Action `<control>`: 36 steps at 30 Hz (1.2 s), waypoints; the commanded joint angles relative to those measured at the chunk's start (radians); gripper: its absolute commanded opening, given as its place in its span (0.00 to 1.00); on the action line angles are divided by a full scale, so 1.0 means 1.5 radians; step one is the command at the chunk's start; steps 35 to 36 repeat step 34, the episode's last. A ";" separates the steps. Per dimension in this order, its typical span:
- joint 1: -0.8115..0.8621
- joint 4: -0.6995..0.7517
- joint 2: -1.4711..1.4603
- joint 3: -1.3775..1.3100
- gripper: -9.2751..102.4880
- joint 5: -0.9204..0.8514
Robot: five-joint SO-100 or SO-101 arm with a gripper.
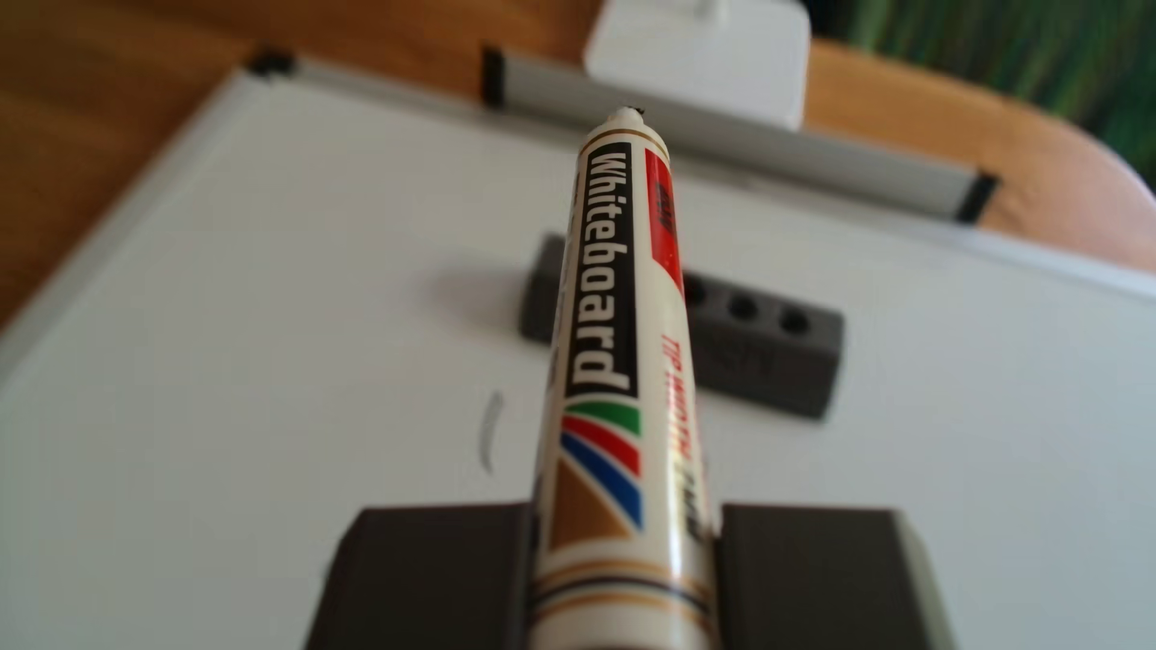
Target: Draw a face
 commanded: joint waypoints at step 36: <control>-0.006 -0.002 0.103 -0.020 0.08 0.016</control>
